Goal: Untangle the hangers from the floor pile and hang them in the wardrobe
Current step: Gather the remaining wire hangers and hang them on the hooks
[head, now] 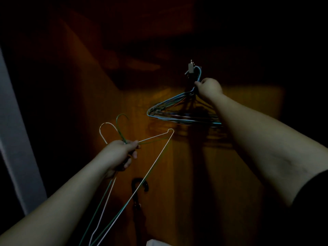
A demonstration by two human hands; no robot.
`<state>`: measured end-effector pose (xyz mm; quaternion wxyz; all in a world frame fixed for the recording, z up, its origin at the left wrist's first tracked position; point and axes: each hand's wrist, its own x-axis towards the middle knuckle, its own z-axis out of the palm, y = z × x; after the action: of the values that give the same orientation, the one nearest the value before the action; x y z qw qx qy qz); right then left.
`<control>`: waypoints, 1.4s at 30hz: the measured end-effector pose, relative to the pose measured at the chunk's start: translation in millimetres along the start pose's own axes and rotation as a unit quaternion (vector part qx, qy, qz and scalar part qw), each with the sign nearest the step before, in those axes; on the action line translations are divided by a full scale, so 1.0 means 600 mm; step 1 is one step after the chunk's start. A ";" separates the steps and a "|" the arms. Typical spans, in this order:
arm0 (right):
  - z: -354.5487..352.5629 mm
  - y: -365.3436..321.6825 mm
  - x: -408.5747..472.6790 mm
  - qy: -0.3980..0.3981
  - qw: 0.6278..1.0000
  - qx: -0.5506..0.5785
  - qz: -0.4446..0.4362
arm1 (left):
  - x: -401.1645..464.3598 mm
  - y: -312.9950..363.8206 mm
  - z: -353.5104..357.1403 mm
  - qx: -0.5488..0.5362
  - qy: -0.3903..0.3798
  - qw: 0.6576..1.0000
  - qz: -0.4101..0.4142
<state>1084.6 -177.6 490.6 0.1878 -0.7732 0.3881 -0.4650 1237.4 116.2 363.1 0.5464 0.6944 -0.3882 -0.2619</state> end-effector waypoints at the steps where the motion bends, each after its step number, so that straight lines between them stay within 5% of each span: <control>1: 0.001 -0.001 -0.001 0.002 1.000 -0.007 0.002 | -0.003 0.001 -0.001 -0.007 -0.004 1.000 0.001; 10: 0.020 -0.019 -0.058 0.128 0.989 0.026 -0.067 | -0.021 -0.004 -0.012 -0.123 -0.046 0.990 -0.044; 20: 0.114 -0.054 -0.314 -0.138 0.964 0.079 -0.215 | -0.046 -0.013 -0.016 -0.301 -0.111 0.942 -0.098; 25: 0.137 -0.045 -0.368 -0.212 0.947 0.098 -0.221 | -0.060 -0.011 -0.001 -0.199 -0.117 0.972 -0.046; 36: 0.167 -0.044 -0.386 -0.310 0.946 0.086 -0.044 | -0.052 -0.022 0.028 -0.174 -0.052 0.978 -0.103; 42: 0.169 -0.047 -0.373 -0.369 0.905 0.198 0.083 | -0.040 -0.024 0.033 -0.151 -0.036 0.983 -0.100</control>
<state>1124.9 6.8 330.1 0.5042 -0.8016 0.2539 -0.1968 1212.0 126.6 342.7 0.6014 0.6295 -0.2924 -0.3955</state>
